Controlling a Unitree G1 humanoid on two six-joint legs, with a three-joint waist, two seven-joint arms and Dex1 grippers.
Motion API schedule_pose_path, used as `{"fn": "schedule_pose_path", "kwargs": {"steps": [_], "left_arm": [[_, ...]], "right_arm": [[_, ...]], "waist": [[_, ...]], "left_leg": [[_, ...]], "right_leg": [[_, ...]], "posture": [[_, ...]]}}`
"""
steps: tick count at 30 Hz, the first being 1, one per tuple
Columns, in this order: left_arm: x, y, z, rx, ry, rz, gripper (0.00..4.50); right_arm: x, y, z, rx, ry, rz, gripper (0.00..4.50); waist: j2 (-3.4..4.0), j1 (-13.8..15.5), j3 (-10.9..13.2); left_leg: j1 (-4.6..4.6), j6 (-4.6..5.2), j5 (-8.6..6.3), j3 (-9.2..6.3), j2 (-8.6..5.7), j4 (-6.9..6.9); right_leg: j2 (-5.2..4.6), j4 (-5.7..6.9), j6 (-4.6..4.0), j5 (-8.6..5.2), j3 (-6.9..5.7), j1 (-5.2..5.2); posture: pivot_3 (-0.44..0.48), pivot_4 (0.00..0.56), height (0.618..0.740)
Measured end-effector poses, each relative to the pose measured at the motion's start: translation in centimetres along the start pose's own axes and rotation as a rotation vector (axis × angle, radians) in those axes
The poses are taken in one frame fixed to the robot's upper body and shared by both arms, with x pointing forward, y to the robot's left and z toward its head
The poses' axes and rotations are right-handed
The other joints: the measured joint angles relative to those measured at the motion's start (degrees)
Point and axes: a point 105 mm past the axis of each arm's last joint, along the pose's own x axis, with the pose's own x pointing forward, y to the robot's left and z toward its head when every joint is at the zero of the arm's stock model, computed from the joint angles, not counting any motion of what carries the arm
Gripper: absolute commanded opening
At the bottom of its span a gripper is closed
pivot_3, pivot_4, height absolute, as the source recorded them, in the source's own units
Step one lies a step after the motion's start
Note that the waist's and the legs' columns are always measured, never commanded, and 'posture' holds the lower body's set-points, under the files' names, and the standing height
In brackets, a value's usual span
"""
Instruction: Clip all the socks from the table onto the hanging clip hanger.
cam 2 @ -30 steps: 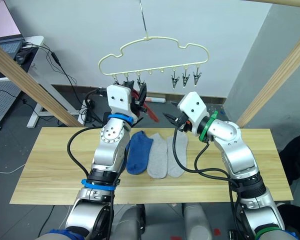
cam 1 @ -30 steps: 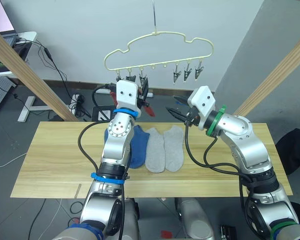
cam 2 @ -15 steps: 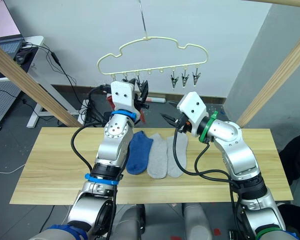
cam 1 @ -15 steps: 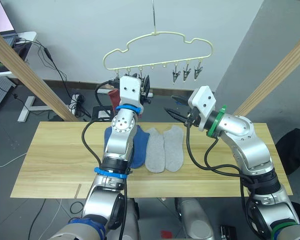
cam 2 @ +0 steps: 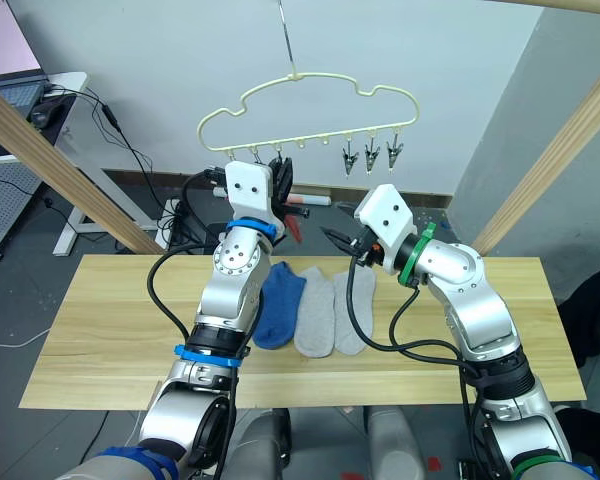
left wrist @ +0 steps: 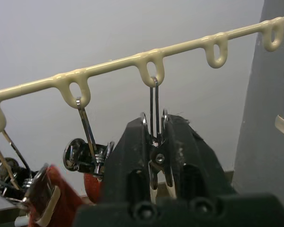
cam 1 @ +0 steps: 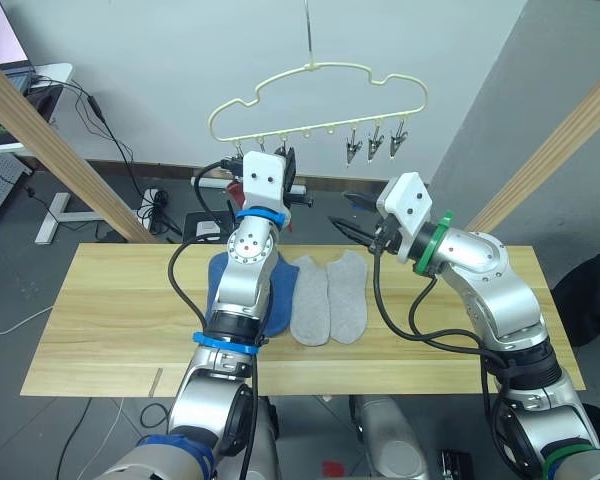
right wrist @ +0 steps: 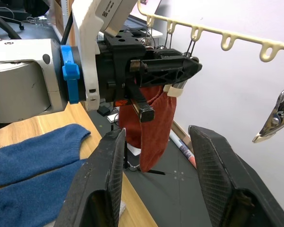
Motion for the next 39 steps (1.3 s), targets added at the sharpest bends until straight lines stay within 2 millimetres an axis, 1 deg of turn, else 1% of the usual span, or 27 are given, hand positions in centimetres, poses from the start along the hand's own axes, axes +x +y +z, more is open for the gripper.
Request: {"fn": "schedule_pose_path", "kwargs": {"steps": [2,4,5,7,9,10,11,14,17,18,20,23,25,27,29,30,31,35,39], "left_arm": [[0.0,0.0,0.0,0.001,0.001,-0.002,0.25],[0.0,0.1,0.0,0.007,0.002,-0.008,0.25],[-0.1,0.2,-0.1,0.01,0.002,-0.01,0.25],[-0.2,0.2,-0.1,0.012,0.004,-0.018,0.25],[-0.4,0.3,-0.1,0.013,0.003,-0.038,0.25],[-0.4,0.4,-0.1,0.012,0.001,-0.047,0.25],[-0.5,0.4,0.0,0.008,-0.001,-0.055,0.25],[-0.9,0.4,0.0,-0.016,-0.003,-0.086,0.25],[-1.2,0.3,0.0,-0.03,0.0,-0.114,0.25],[-1.3,0.4,0.2,-0.031,-0.002,-0.124,0.25],[-1.3,0.4,0.4,-0.039,-0.003,-0.136,0.25],[-1.5,0.5,0.6,-0.036,-0.001,-0.149,0.25],[-1.6,0.5,0.5,-0.037,0.005,-0.154,0.25],[-1.7,0.5,0.3,-0.039,0.017,-0.154,0.25],[-1.7,0.5,0.3,-0.039,0.019,-0.155,0.25],[-1.8,0.6,0.3,-0.039,0.021,-0.153,0.25],[-1.8,0.6,0.3,-0.04,0.024,-0.153,0.25],[-1.8,0.5,0.3,-0.051,0.031,-0.164,0.25],[-1.9,0.4,0.3,-0.08,0.04,-0.184,0.25]], "right_arm": [[-0.1,0.1,-0.2,0.003,0.005,0.0,2.22],[-0.4,0.4,-0.6,0.012,0.015,0.003,2.58],[-0.4,0.6,-1.0,0.022,0.027,0.003,2.81],[-0.7,1.0,-2.3,0.053,0.075,-0.009,3.55],[-0.8,1.5,-4.4,0.072,0.149,-0.046,4.25],[-0.8,1.8,-5.5,0.082,0.185,-0.061,4.5],[-0.7,2.1,-6.7,0.097,0.225,-0.08,4.5],[0.0,2.6,-9.6,0.128,0.304,-0.154,4.5],[0.7,3.0,-11.9,0.156,0.35,-0.211,4.5],[1.1,3.2,-13.0,0.163,0.368,-0.232,4.5],[1.6,3.4,-14.4,0.177,0.39,-0.251,4.5],[2.5,3.1,-15.4,0.183,0.392,-0.274,4.5],[3.1,2.7,-15.8,0.196,0.393,-0.292,4.5],[3.4,2.7,-16.6,0.216,0.409,-0.297,4.5],[3.3,3.0,-17.6,0.252,0.435,-0.299,4.13],[3.4,3.0,-17.8,0.27,0.435,-0.297,3.9],[3.6,3.0,-17.8,0.278,0.435,-0.293,3.58],[3.5,3.0,-18.2,0.294,0.446,-0.294,2.15],[3.4,3.0,-18.3,0.3,0.441,-0.3,0.58]], "waist": [[0.0,-0.01,0.0],[0.0,-0.02,0.0],[0.0,-0.06,0.0],[0.0,-0.05,0.0],[0.0,-0.07,0.0],[0.0,-0.08,0.0],[0.0,-0.1,0.0],[0.0,-0.34,0.0],[0.0,-0.47,0.0],[0.0,-0.48,0.0],[0.0,-0.4,0.0],[0.0,-0.35,0.0],[0.0,-0.31,0.0],[0.0,-0.09,0.0],[0.0,0.29,0.0],[0.0,0.38,0.0],[0.0,0.42,-0.01],[0.01,0.89,-0.02],[0.01,0.9,-0.02]], "left_leg": [[0.0,0.0,0.0,0.0,0.0,0.0],[0.0,0.0,0.0,0.0,0.0,0.0],[0.0,0.0,0.0,0.0,0.0,0.0],[0.0,0.0,0.0,0.0,0.0,0.0],[0.01,0.0,0.0,0.0,0.0,0.0],[0.0,0.0,0.0,0.0,0.0,0.0],[0.0,0.0,0.0,0.0,0.0,0.01],[0.01,0.0,0.01,0.01,0.01,0.01],[0.01,0.0,0.01,0.0,0.0,0.02],[0.01,0.0,0.01,0.0,0.0,0.02],[0.01,0.0,0.01,0.0,0.0,0.02],[0.01,0.0,0.01,0.0,0.0,0.01],[0.01,0.0,0.01,0.0,0.0,0.01],[0.0,0.0,0.01,0.0,0.0,0.0],[0.0,0.0,0.0,0.0,0.0,0.0],[0.01,0.0,0.0,0.0,0.0,0.01],[0.01,0.0,0.01,0.0,0.0,0.01],[0.03,-0.01,0.01,-0.01,0.0,0.03],[0.03,-0.01,0.01,-0.01,0.0,0.05]], "right_leg": [[0.0,0.0,0.0,0.0,-0.01,0.0],[0.0,0.0,0.0,0.0,0.0,0.0],[0.0,0.0,0.0,0.0,0.0,0.0],[0.0,0.0,0.0,0.0,-0.01,0.01],[0.0,0.01,0.0,0.0,0.0,0.01],[0.0,0.01,0.0,0.0,0.01,0.0],[0.0,0.02,0.0,0.0,0.01,0.0],[0.0,0.03,0.0,0.0,0.02,0.0],[0.0,0.03,-0.01,0.0,0.02,0.0],[0.0,0.03,-0.01,0.0,0.01,0.0],[0.0,0.03,-0.01,0.01,0.02,0.0],[0.0,0.03,-0.01,0.01,0.01,0.0],[0.0,0.03,-0.01,0.01,0.01,0.0],[0.0,0.03,-0.01,0.01,0.0,0.0],[0.0,0.03,-0.01,0.01,0.0,0.0],[0.0,0.03,-0.01,0.01,0.01,0.0],[0.0,0.04,-0.01,0.01,0.01,0.01],[0.0,0.07,-0.01,0.01,0.0,0.03],[0.0,0.08,-0.01,0.01,0.0,0.04]], "posture": [[-0.309,0.293,0.689],[-0.306,0.293,0.689],[-0.305,0.293,0.689],[-0.296,0.295,0.689],[-0.295,0.297,0.689],[-0.29,0.297,0.689],[-0.287,0.296,0.689],[-0.275,0.295,0.689],[-0.256,0.292,0.689],[-0.244,0.29,0.689],[-0.233,0.287,0.689],[-0.23,0.288,0.689],[-0.221,0.284,0.689],[-0.218,0.283,0.689],[-0.218,0.282,0.689],[-0.218,0.282,0.689],[-0.218,0.282,0.689],[-0.218,0.282,0.689],[-0.219,0.281,0.689]]}}
